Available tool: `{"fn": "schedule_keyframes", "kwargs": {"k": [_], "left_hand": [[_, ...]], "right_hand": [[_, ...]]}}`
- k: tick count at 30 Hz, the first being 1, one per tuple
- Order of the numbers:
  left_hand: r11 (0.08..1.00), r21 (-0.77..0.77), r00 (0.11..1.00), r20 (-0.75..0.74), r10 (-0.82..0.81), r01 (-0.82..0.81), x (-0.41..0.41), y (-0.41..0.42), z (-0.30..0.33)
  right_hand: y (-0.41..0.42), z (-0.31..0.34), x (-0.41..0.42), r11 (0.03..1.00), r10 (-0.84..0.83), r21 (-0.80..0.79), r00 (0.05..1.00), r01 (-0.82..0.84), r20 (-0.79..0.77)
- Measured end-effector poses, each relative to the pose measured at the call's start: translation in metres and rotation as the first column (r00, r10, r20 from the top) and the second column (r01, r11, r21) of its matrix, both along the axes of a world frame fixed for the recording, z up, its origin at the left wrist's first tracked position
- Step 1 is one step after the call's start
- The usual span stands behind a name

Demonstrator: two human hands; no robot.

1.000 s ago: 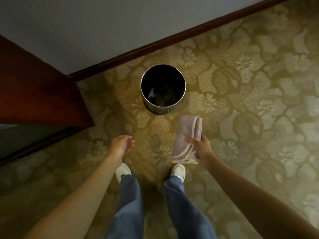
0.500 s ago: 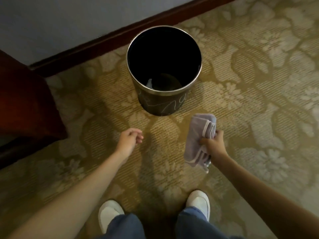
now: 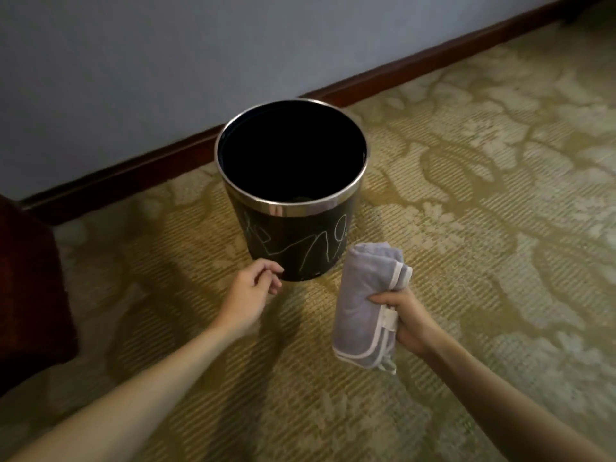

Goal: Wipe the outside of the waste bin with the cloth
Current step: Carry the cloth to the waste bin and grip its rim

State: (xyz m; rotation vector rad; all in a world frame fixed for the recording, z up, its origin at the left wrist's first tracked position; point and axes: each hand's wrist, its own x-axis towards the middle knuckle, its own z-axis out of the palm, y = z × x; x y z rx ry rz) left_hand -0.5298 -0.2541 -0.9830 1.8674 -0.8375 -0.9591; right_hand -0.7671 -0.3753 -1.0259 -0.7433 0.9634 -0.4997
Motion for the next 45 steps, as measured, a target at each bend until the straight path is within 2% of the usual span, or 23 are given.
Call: {"fn": "schedule_keyframes", "kwargs": {"k": [6,8,11,13,17,21,29,35,39,42,45], "left_hand": [[0.966,-0.207,0.95,0.301,-0.089,0.156,-0.003,0.001,0.049],[0.93,-0.293,0.898,0.433,-0.078,0.222,-0.004,0.001,0.065],[0.856,-0.393,0.763,0.646,-0.002,0.336,-0.004,-0.009,0.088],[0.863,-0.341,0.663,0.749,0.01,0.372,-0.001,-0.022,0.098],[0.917,-0.068,0.502,0.851,-0.152,0.392,0.009,-0.039,0.104],[0.902,-0.023,0.409,0.896,-0.172,0.43,0.017,-0.043,0.105],[0.949,-0.012,0.468,0.872,-0.144,0.314,0.006,-0.054,0.113],[0.978,-0.026,0.579,0.809,-0.102,0.207,0.006,-0.073,0.138],[0.995,-0.052,0.688,0.725,-0.018,0.081,0.014,-0.093,0.171],[0.999,-0.039,0.738,0.673,0.045,-0.025,0.025,-0.099,0.185],[0.988,-0.058,0.759,0.634,0.147,-0.143,0.03,-0.099,0.187]], "right_hand": [[-0.003,0.033,0.001,0.991,-0.092,-0.079,0.983,0.106,0.159],[-0.001,0.041,0.0,0.987,-0.106,-0.103,0.979,0.125,0.171],[0.004,0.05,-0.001,0.98,-0.116,-0.142,0.983,0.136,0.144],[0.006,0.054,-0.001,0.978,-0.104,-0.167,0.989,0.121,0.107],[0.008,0.06,0.001,0.972,-0.086,-0.217,0.996,0.091,0.034],[0.009,0.066,0.002,0.968,-0.078,-0.237,0.997,0.079,0.013],[-0.003,0.078,0.001,0.942,-0.062,-0.332,0.997,0.046,-0.038],[-0.027,0.116,0.004,0.893,-0.042,-0.449,0.988,-0.031,-0.152],[-0.049,0.15,0.005,0.848,-0.052,-0.523,0.969,-0.085,-0.241],[-0.067,0.173,0.014,0.778,-0.05,-0.603,0.939,-0.177,-0.339],[-0.086,0.19,0.034,0.661,-0.046,-0.682,0.889,-0.315,-0.455]]}}
